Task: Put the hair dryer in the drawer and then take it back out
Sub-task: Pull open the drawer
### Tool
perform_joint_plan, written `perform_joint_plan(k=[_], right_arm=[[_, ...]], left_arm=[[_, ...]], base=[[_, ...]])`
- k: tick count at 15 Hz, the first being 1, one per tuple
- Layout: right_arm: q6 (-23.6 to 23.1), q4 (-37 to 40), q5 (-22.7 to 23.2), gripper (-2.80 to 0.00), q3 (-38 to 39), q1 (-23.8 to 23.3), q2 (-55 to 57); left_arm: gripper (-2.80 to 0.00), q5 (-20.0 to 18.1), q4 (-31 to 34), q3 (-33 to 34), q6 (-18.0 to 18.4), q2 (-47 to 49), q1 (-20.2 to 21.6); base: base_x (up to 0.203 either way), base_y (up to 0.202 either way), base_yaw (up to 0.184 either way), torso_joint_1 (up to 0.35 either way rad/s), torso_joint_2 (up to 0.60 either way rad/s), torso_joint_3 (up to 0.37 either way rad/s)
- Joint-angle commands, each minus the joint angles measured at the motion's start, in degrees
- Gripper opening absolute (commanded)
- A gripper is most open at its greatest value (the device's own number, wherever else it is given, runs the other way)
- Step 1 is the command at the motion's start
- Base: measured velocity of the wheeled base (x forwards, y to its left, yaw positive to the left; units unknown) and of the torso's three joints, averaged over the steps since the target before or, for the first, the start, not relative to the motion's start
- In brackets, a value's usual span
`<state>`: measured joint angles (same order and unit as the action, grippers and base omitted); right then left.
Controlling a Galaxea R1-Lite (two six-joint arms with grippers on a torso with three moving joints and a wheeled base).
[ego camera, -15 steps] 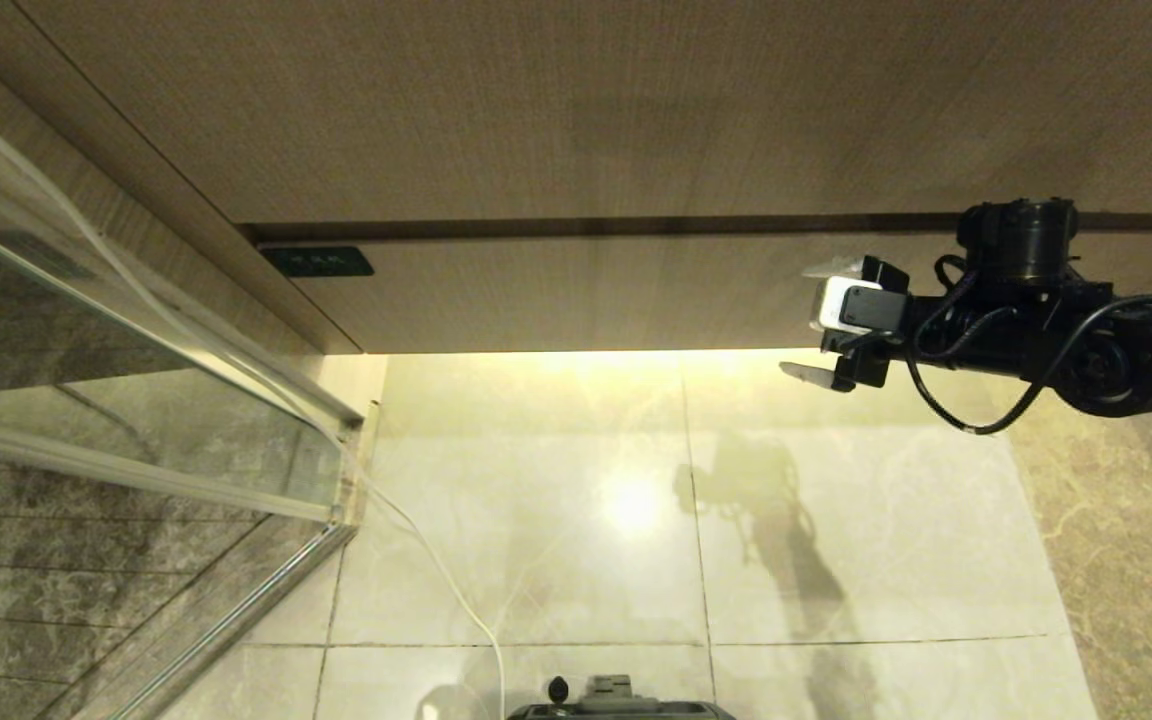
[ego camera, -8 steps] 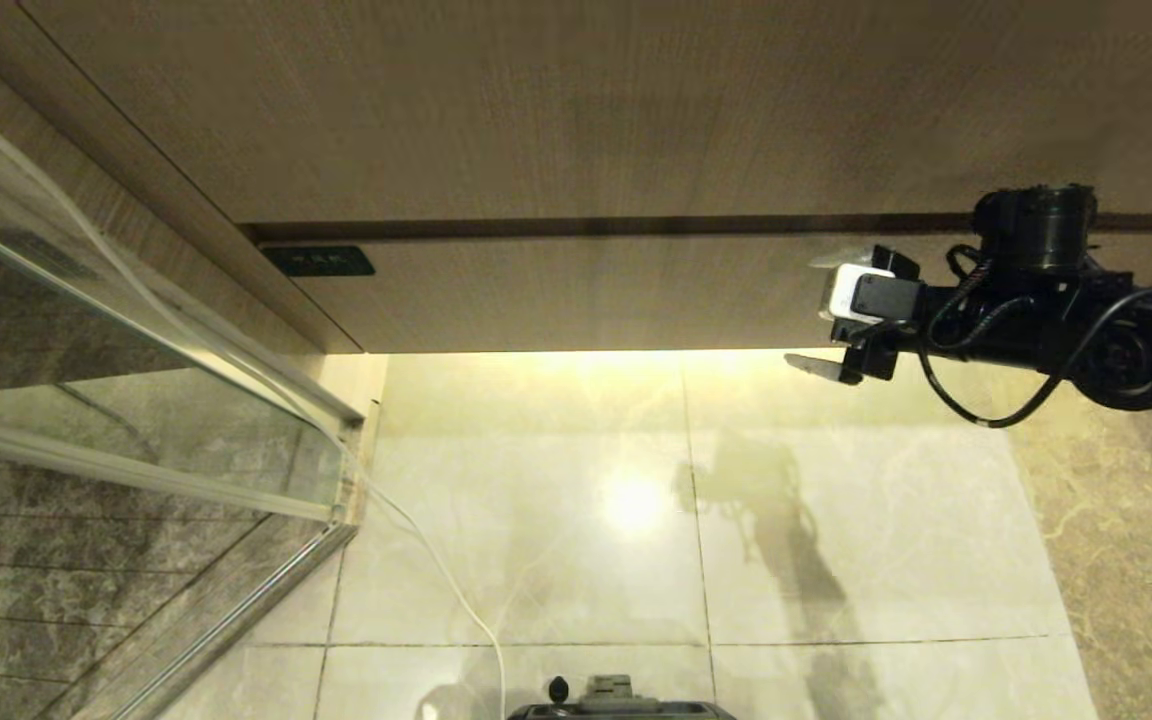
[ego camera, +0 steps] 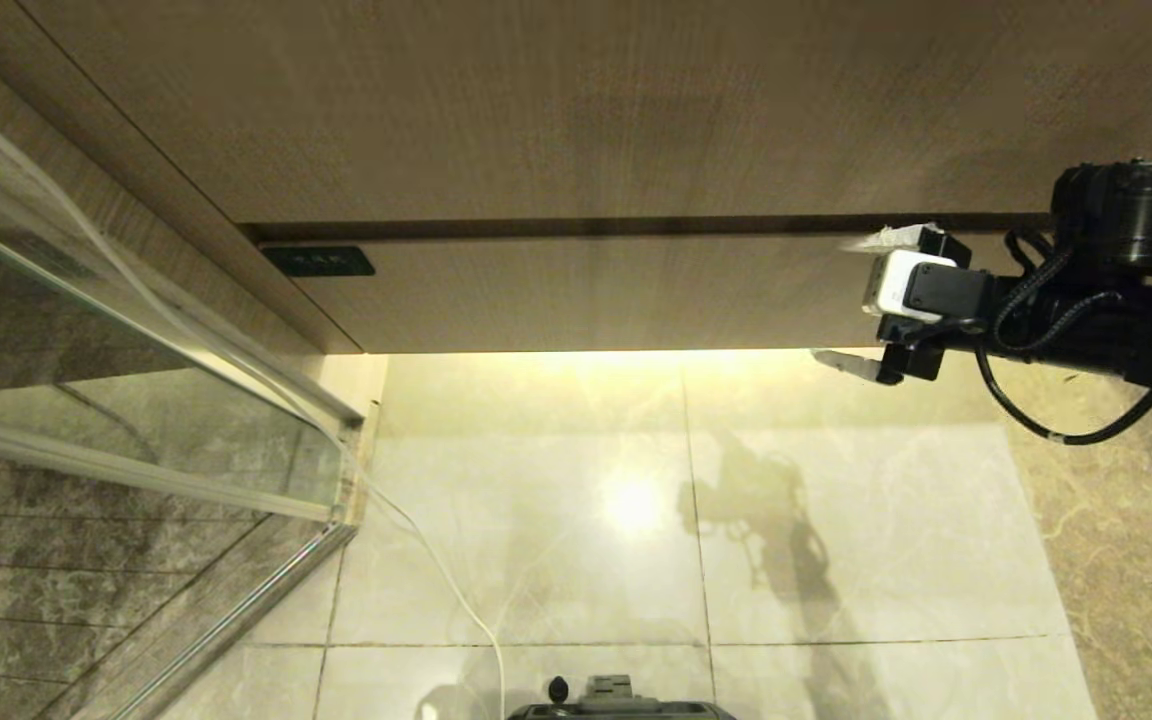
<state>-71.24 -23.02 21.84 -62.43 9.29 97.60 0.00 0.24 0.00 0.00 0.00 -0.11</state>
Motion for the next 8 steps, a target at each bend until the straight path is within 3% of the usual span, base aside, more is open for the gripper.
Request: perform_joint_plan(k=[1, 8], right_arm=[[-0.43, -0.35, 0.06, 0.0, -1.23, 0.12, 0.19], [-0.43, -1.45, -0.22, 0.0, -6.05, 0.12, 5.2]], left_arm=[[-2.8, 0.0, 0.02, 0.09, 0.0, 0.0, -0.05], [-2.8, 0.0, 0.02, 0.09, 0.0, 0.0, 0.02]], base=[[0.0, 0.0, 0.0, 0.0, 0.0, 0.0], [0.0, 0.0, 0.0, 0.0, 0.0, 0.0]])
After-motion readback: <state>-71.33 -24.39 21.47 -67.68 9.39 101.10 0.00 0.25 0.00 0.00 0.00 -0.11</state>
